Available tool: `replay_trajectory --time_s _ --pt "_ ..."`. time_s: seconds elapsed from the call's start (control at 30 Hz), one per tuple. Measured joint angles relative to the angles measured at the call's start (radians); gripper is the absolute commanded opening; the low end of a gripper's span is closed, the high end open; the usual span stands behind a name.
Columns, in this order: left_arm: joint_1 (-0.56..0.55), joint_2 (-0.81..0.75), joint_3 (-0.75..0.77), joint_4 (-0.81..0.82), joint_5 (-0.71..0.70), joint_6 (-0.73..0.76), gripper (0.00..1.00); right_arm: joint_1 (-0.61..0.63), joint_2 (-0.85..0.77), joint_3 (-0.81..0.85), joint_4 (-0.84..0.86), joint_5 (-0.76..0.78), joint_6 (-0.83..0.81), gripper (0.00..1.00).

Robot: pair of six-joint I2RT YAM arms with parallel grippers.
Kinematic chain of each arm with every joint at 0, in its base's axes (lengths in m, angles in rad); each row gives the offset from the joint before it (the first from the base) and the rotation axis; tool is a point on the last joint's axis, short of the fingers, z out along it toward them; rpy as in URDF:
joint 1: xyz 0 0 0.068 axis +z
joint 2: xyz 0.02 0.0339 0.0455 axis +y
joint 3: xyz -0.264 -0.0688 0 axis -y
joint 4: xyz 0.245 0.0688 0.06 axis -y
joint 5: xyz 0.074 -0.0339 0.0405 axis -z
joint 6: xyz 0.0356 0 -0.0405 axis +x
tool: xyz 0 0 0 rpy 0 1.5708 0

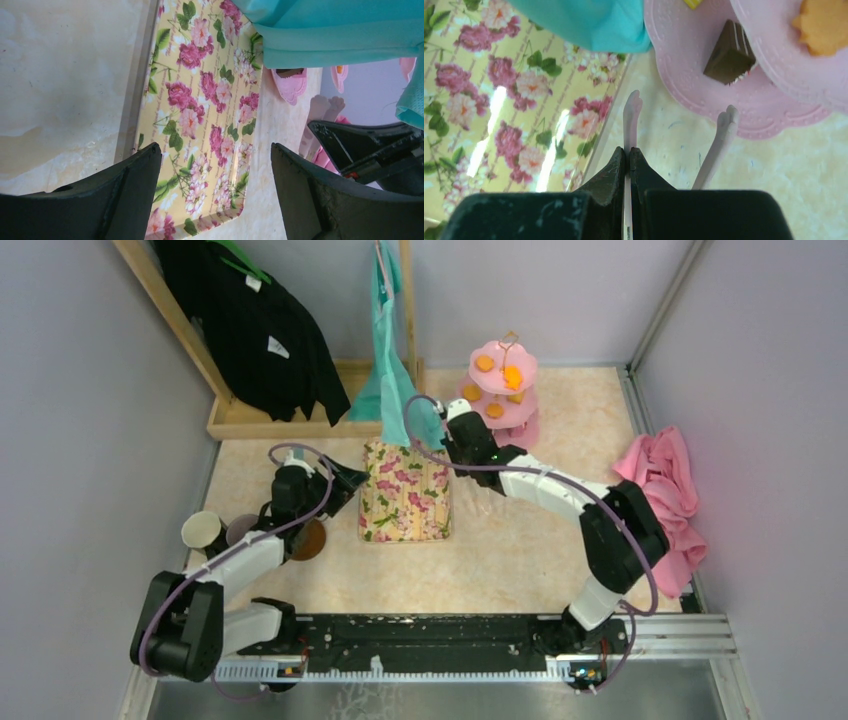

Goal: Serve the afternoon tea
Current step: Pick up the clamp from the center of the board, then place the clamp on the tray.

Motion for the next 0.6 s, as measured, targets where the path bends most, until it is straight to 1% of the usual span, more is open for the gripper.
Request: replay_trajectory --time_s 0.17,0.37,0.47,0.6 --pt "0.000 -0.042 -0.006 -0.043 -0.016 0.010 0.86 0.061 -0.098 -0.087 -0.016 0.036 0.063 0.00" --pt "0.000 -0.071 -0.019 -0.084 -0.034 0.021 0.86 0.213 -0.105 -0.083 -0.078 0.071 0.176 0.00" --pt "0.000 -0.088 -0.035 -0.102 -0.042 0.023 0.86 0.263 -0.074 -0.052 -0.110 0.068 0.239 0.00" --pt "0.000 -0.103 -0.050 -0.119 -0.051 0.028 0.86 0.291 0.040 0.036 -0.119 0.046 0.306 0.00"
